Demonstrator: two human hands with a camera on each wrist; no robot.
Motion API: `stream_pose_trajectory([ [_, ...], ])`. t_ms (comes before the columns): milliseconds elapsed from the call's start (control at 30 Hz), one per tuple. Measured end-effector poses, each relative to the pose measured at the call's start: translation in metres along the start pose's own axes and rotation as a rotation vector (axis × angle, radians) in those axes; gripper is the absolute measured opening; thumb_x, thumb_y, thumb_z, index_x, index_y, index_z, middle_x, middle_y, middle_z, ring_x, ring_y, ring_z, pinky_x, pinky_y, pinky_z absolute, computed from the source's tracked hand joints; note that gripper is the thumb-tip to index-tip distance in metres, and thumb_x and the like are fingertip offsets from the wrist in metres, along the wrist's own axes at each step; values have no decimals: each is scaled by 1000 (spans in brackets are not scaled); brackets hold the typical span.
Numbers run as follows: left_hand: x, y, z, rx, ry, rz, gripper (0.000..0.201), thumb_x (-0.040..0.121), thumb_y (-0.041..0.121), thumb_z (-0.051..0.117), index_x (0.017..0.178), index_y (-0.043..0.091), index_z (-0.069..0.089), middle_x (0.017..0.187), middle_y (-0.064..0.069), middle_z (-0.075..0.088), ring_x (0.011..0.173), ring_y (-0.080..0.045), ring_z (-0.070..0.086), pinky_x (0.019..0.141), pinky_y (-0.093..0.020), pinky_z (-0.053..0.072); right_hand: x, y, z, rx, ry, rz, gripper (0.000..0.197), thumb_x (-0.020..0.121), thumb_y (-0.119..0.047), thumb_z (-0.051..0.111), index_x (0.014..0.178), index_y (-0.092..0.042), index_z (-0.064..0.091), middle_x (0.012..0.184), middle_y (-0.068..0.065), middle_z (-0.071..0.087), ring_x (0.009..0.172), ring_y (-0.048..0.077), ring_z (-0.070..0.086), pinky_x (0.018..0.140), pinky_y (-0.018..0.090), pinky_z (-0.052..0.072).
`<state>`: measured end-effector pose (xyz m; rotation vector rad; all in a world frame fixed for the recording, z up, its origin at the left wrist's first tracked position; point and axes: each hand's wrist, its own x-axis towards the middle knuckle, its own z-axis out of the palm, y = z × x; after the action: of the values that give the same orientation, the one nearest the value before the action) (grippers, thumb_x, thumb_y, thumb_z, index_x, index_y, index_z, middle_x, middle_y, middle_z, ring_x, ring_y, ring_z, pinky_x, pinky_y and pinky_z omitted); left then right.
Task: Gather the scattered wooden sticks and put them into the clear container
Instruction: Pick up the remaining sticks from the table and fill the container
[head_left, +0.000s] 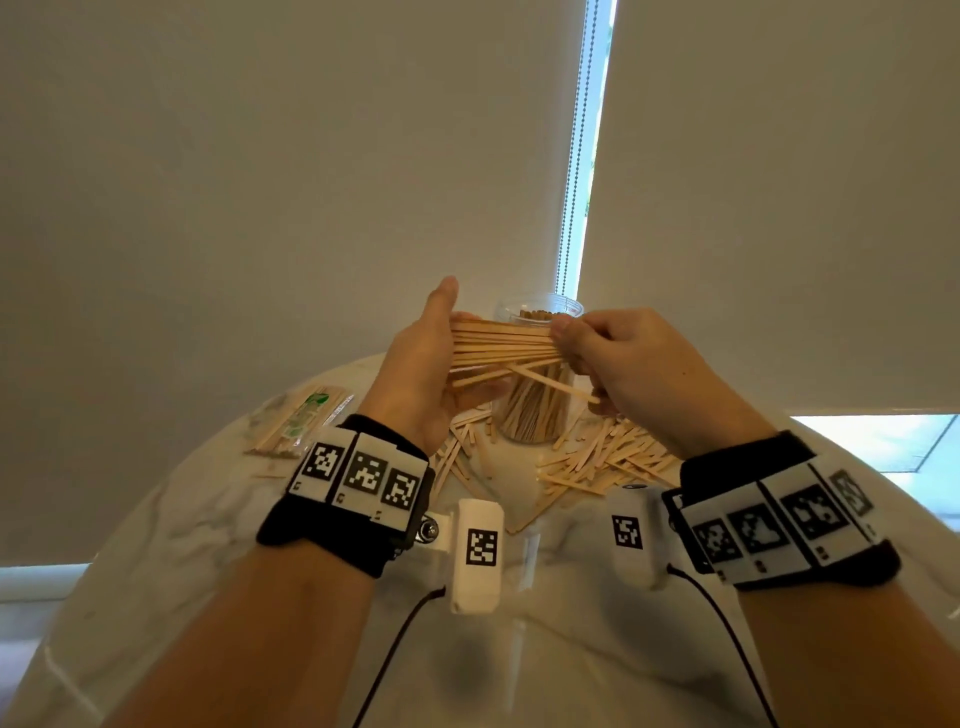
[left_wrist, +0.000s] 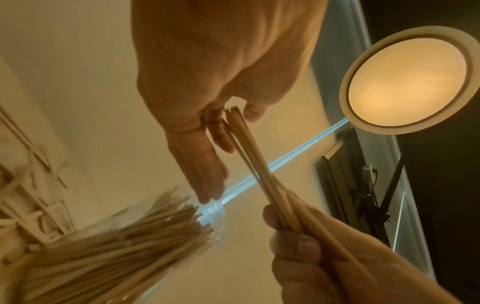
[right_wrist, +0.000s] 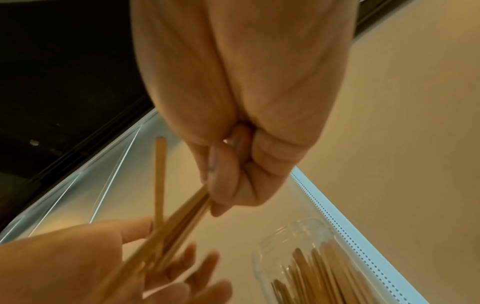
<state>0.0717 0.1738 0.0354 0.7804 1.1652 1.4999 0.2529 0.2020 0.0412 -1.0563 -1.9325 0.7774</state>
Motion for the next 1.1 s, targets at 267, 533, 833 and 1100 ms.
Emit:
stream_pose_trajectory([
  [267, 7, -14, 1, 58, 58, 182, 17, 103, 23, 56, 105, 6, 57, 74, -4, 65, 51, -7, 60, 48, -18, 50, 1, 2, 10, 6, -118, 22, 37, 96, -59, 50, 101, -29, 71, 73, 6, 64, 57, 15, 61, 60, 39, 60],
  [533, 16, -18, -3, 77, 67, 221, 12, 102, 14, 55, 111, 6, 56, 79, -7, 63, 52, -7, 61, 50, -19, 51, 3, 5, -2, -242, -252, -88, 24, 95, -46, 61, 104, -26, 70, 62, -7, 56, 45, 1, 46, 53, 31, 42],
  [833, 24, -38, -1, 182, 45, 197, 39, 103, 40, 53, 108, 4, 65, 79, -10, 71, 60, -12, 65, 55, -23, 52, 3, 13, -8, -180, -162, -18, 25, 101, -43, 53, 111, -30, 72, 48, -10, 47, 45, 13, 49, 52, 40, 52],
  [1100, 53, -29, 5, 337, -6, 210, 99, 73, 73, 68, 151, 25, 31, 150, -6, 45, 129, -21, 49, 108, -47, 45, 3, 8, -42, -132, 199, 72, 27, 102, -41, 53, 106, -25, 73, 69, 3, 50, 58, 19, 52, 54, 36, 56],
])
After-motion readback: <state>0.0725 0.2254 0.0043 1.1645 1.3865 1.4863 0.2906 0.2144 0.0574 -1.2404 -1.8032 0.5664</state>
